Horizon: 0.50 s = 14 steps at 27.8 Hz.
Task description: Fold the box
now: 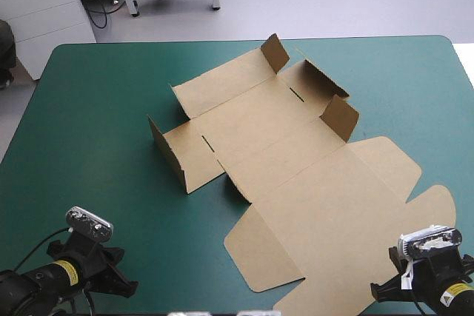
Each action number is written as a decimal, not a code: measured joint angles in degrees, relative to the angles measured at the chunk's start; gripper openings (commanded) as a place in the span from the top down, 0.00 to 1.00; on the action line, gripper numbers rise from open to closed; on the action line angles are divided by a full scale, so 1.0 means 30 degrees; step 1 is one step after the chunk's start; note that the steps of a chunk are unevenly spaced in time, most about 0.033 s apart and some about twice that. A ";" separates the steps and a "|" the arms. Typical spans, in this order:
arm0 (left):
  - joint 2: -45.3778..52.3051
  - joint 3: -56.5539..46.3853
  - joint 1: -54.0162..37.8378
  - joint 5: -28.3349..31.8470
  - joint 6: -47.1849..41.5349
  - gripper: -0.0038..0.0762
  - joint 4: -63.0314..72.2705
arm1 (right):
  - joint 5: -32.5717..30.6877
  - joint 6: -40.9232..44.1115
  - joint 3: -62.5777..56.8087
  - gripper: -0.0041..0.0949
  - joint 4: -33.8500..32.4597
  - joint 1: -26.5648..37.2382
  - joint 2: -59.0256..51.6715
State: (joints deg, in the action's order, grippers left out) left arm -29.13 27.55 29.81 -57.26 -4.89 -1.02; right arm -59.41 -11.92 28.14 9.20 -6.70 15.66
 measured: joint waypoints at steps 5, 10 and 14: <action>0.0000 0.0000 0.0000 0.0000 0.0000 0.99 0.0000 | 0.0000 0.0000 0.0000 0.96 0.0000 0.0000 0.0000; 0.0000 0.0000 0.0000 -0.0004 0.0003 0.99 0.0000 | 0.0000 -0.0119 0.0000 0.67 0.0000 0.0000 0.0000; 0.0000 0.0000 0.0000 -0.0004 0.0003 0.99 0.0000 | 0.0000 -0.0567 0.0000 0.37 0.0000 0.0000 0.0000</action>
State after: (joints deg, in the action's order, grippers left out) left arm -29.13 27.55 29.81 -57.27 -4.88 -1.02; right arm -59.41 -13.62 28.14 9.20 -6.70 15.66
